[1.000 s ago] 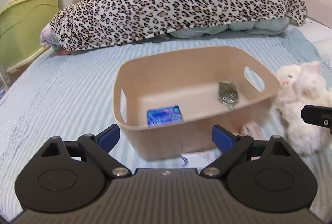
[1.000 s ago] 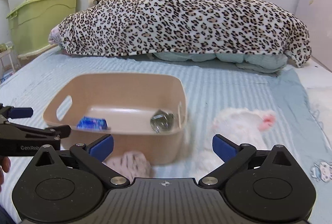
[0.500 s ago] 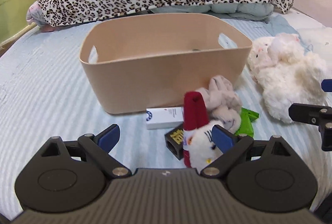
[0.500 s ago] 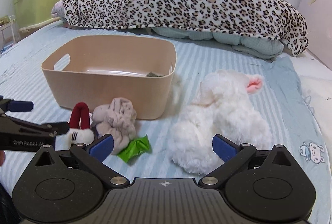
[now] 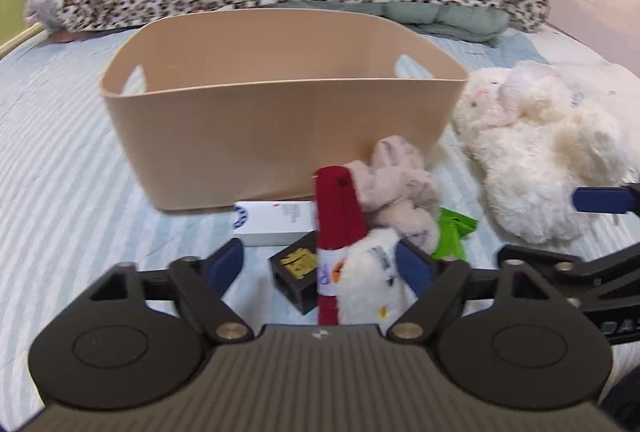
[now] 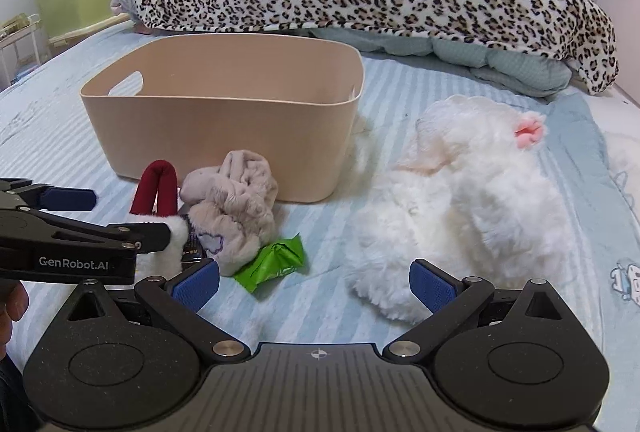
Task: Organize objects
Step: 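Grasp the white plush with left tool while right tool grasps the pink cloth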
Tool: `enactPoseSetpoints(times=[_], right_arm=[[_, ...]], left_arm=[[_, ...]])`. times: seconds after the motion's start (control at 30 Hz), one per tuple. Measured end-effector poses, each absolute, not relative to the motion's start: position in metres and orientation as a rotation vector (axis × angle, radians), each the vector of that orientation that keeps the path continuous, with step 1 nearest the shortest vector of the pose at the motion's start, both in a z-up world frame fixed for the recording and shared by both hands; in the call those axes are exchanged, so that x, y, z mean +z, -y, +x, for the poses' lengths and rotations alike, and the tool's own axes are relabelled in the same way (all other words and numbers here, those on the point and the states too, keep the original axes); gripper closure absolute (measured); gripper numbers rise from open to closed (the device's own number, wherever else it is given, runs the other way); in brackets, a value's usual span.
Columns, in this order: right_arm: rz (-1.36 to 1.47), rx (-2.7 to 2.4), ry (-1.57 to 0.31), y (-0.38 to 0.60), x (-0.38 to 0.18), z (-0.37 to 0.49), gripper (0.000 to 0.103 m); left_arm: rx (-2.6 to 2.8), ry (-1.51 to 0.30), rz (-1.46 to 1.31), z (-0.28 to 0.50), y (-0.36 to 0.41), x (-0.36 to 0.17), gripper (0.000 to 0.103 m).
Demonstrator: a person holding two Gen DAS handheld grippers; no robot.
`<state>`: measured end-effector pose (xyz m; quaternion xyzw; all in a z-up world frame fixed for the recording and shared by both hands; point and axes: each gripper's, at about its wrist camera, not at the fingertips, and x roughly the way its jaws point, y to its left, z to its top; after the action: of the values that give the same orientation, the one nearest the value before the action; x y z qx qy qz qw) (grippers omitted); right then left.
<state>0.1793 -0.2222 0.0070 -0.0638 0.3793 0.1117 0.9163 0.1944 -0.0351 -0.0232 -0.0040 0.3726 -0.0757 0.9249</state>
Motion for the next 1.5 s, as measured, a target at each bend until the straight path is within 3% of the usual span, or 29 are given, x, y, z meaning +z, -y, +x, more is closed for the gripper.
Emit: enactPoseSetpoints(times=[0.07,0.1,0.4,0.93,1.13,1.27,1.37,1.5], right_arm=[[-0.128,0.232,-0.785,0.221,0.004,0.181,0.000],[-0.126,0.232,-0.788,0.220,0.003,0.181,0.000],[-0.121,0.234,-0.791,0.217,0.001,0.180,0.000],[-0.072,0.305,-0.741,0.183,-0.005,0.201,0.004],[-0.044,0.296,-0.755,0.163,-0.023,0.228,0.018],[-0.011,0.317,-0.823,0.160,-0.037,0.237,0.051],[-0.007,0.311,-0.813,0.164,-0.035,0.234,0.059],[0.007,0.288,-0.779,0.171,-0.022,0.227,0.060]], left_arm=[[-0.200,-0.767,0.005,0.194,0.039,-0.023,0.047],[-0.223,-0.770,0.009,0.194,0.041,-0.023,0.061],[-0.256,-0.753,0.034,0.186,0.040,-0.014,0.077],[-0.184,-0.681,-0.018,0.189,-0.020,0.019,0.078],[-0.151,-0.707,-0.028,0.196,-0.035,0.012,0.078],[-0.153,-0.711,-0.024,0.194,-0.035,0.008,0.078],[-0.155,-0.706,-0.023,0.190,-0.032,0.007,0.078],[-0.167,-0.688,-0.031,0.184,-0.031,0.011,0.078]])
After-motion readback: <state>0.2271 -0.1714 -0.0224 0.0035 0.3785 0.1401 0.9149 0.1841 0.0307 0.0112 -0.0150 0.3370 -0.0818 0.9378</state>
